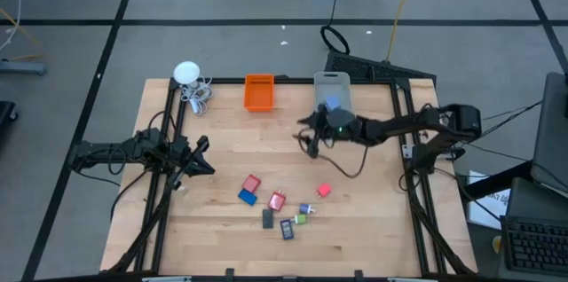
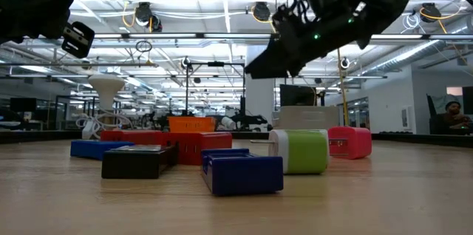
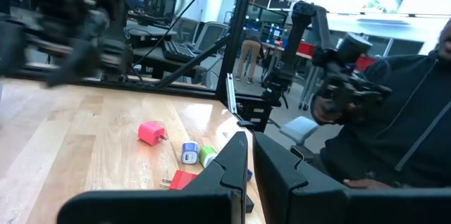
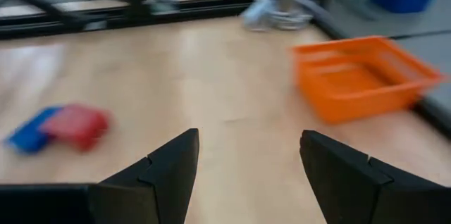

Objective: Pick & Place Office items
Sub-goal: Put the pink charger adapter into the gray bin

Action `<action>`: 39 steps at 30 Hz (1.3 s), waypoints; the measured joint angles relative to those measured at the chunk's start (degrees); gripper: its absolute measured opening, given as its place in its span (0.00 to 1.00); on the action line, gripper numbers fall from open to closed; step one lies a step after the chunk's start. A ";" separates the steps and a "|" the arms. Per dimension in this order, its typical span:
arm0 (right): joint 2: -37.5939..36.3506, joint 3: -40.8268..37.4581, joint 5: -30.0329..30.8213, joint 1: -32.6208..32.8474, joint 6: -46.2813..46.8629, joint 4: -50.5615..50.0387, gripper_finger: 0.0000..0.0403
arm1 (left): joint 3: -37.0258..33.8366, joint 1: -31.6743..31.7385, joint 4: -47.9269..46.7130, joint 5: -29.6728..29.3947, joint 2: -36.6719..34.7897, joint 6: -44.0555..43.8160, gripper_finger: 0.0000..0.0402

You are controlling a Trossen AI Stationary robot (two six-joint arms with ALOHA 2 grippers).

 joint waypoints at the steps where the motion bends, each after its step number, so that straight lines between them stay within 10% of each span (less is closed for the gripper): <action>1: 0.00 0.00 0.00 1.79 -0.08 0.00 0.59 | 0.00 0.02 -0.01 0.00 0.00 0.00 0.06; 18: 0.04 0.00 -10.30 22.00 -0.63 -14.23 0.59 | 0.00 0.00 0.00 0.00 -0.02 0.00 0.06; 39: 0.11 0.02 -7.51 24.33 -7.67 -28.72 0.59 | 0.00 0.02 0.00 0.00 -0.01 0.00 0.06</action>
